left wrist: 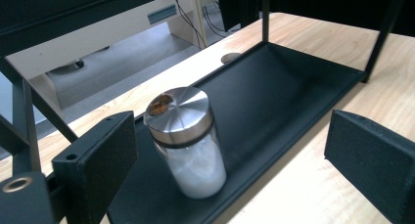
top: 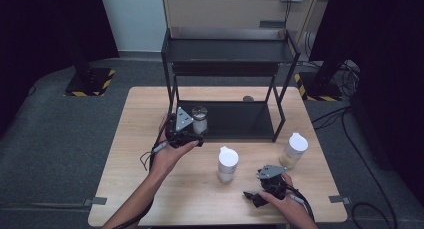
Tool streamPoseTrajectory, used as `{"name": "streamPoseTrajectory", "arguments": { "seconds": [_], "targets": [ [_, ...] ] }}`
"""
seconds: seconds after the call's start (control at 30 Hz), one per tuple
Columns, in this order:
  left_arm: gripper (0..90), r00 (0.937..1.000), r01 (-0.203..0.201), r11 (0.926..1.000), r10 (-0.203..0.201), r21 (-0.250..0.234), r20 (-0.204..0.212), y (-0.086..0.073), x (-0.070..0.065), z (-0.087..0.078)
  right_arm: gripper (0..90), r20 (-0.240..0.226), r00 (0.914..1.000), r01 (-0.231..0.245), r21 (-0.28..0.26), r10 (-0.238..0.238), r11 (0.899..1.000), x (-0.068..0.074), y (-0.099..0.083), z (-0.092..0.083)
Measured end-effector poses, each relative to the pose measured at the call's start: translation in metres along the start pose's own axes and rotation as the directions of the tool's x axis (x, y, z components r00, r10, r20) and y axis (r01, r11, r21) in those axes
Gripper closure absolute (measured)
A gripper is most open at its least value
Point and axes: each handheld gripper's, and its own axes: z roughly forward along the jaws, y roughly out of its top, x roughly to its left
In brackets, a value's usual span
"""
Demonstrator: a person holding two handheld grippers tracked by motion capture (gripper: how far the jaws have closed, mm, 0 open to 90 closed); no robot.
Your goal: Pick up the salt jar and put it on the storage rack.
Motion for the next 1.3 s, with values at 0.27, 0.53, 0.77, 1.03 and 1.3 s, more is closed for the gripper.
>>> {"name": "streamPoseTrajectory", "arguments": {
  "seconds": [0.27,0.53,0.77,1.03,1.3],
  "targets": [
    [4.5,0.9993,-0.006,0.9998,0.006,0.019,0.037,-0.004,0.001,-0.007,1.1,0.0,1.0,0.0,0.0,0.0,1.0,0.0,0.0,0.0],
    [4.5,0.9977,-0.016,0.9996,0.015,0.023,0.067,-0.01,-0.003,-0.013,1.1,0.0,1.0,0.0,0.0,0.0,1.0,0.0,0.0,0.0],
    [4.4,0.9968,-0.002,0.9995,0.0,0.03,0.08,-0.019,-0.003,-0.021,1.1,0.0,1.0,0.0,0.0,0.0,1.0,0.0,0.0,0.0],
    [4.4,0.9977,0.003,0.9989,-0.006,0.046,0.067,-0.029,0.001,-0.035,1.1,0.0,1.0,0.0,0.0,0.0,1.0,0.0,0.0,0.0],
    [4.5,0.9984,0.025,0.9976,-0.028,0.065,0.049,-0.041,0.008,-0.045,1.1,0.0,1.0,0.0,0.0,0.0,1.0,0.0,0.0,0.0]
  ]
}}
